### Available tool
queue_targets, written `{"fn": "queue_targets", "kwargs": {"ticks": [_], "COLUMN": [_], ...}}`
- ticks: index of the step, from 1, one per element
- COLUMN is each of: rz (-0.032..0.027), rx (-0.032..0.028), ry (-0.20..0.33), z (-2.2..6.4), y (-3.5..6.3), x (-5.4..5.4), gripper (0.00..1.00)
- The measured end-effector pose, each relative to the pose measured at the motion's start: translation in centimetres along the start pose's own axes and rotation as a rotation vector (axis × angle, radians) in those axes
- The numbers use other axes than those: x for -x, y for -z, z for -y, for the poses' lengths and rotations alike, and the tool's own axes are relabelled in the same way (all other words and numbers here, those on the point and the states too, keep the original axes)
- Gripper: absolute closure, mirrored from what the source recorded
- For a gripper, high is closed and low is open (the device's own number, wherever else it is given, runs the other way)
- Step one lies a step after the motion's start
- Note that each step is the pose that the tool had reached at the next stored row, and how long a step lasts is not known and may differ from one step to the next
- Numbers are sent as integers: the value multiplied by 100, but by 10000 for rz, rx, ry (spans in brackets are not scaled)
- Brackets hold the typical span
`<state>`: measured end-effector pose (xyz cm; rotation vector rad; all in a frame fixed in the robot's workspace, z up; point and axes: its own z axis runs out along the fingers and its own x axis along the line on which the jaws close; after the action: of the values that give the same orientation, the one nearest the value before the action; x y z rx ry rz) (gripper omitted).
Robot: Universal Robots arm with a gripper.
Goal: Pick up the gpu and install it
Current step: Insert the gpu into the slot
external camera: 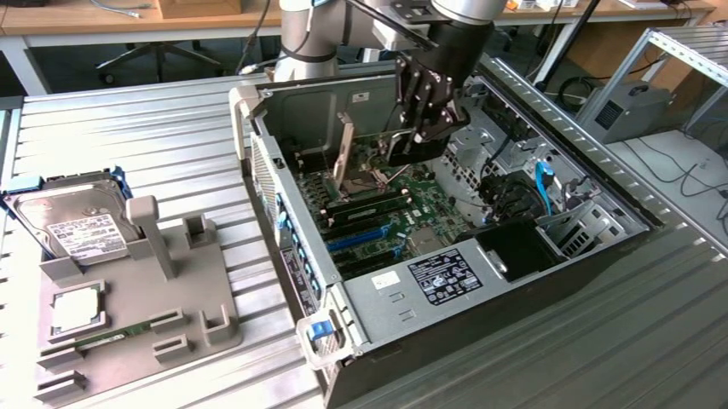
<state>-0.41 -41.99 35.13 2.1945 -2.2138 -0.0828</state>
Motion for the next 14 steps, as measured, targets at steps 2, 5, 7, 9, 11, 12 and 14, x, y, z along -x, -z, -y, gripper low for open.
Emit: {"fn": "queue_targets", "kwargs": {"ticks": [2, 5, 7, 9, 11, 12, 14], "rz": [0, 0, 0, 0, 0, 0, 0], "rx": [0, 0, 0, 0, 0, 0, 0], "ry": [0, 0, 0, 1, 0, 0, 0], "z": [-3, -7, -8, -9, -11, -12, -13], "y": [-5, -14, -18, -21, -25, -27, -30], "x": [0, 0, 0, -1, -1, -1, -1], "gripper": [73, 73, 73, 73, 73, 73, 73]}}
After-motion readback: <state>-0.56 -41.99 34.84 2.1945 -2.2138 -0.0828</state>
